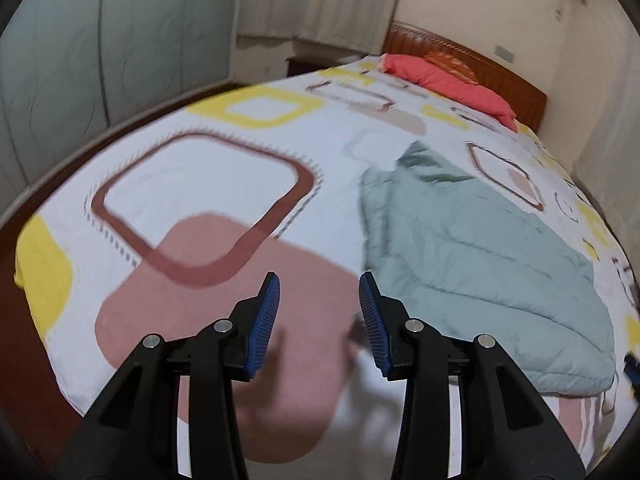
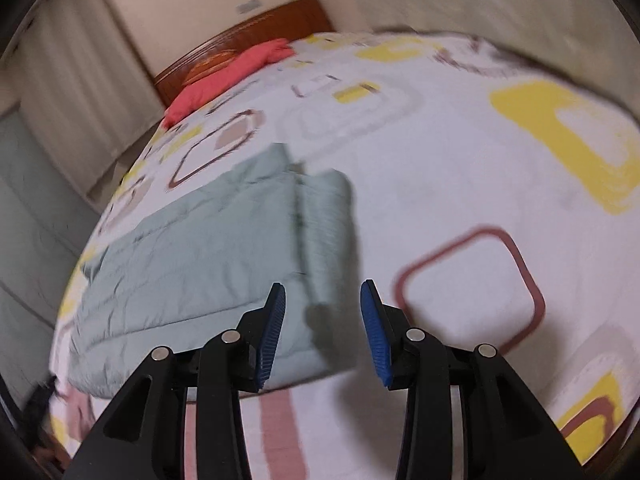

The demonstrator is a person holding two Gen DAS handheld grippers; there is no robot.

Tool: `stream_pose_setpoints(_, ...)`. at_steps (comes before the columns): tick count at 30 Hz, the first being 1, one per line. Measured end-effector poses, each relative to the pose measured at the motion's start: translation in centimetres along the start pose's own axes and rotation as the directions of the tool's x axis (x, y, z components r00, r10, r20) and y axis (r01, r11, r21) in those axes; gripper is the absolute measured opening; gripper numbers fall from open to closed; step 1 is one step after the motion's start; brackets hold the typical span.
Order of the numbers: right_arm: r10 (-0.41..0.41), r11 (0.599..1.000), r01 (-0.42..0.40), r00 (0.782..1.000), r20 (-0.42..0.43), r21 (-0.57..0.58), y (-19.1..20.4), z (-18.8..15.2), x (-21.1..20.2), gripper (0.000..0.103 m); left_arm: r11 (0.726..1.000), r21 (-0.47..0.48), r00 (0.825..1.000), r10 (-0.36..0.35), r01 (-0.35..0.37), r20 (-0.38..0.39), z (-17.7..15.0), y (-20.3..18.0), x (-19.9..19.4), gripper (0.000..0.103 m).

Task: Fold large clothes

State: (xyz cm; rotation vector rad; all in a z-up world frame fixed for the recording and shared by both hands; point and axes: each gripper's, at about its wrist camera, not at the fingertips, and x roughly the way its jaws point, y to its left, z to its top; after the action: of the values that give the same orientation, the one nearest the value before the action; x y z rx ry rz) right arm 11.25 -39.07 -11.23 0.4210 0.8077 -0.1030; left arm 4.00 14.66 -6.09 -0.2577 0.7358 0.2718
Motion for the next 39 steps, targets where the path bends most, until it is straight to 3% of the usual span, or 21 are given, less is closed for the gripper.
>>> stream_pose_setpoints(3,0.019,0.995,-0.018,1.0,0.011,-0.095,3.5,0.2,0.0,0.04,0.997,0.054,0.999,-0.049,0.048,0.022,0.8,-2.7,-0.6,0.041)
stream_pose_setpoints(7,0.059,0.98,-0.063,0.998,-0.028,-0.187,7.8,0.3,1.5,0.04,0.987,0.111,0.993,-0.118,0.119,-0.011,1.7,-6.9,0.6,0.041)
stream_pose_setpoints(14,0.103,0.946,-0.124,0.991,-0.087,-0.299,15.6,0.7,4.8,0.04,0.961,0.223,0.986,-0.158,0.164,-0.043,3.1,-14.5,4.1,0.041)
stream_pose_setpoints(20,0.079,0.938,-0.107,0.992,-0.096,-0.331,18.8,0.2,7.3,0.04,0.953,0.272,0.991,-0.116,0.131,-0.07,2.6,-18.0,7.4,0.041)
stream_pose_setpoints(28,0.001,0.922,-0.043,0.994,-0.109,-0.385,19.7,-1.6,10.3,0.04,0.926,0.375,0.998,-0.009,0.033,-0.064,0.3,-19.8,10.6,0.041)
stream_pose_setpoints(39,-0.044,0.904,-0.007,0.993,-0.108,-0.427,19.6,-3.2,12.4,0.039,0.925,0.379,0.997,0.018,0.013,-0.08,-0.7,-19.8,12.4,0.04)
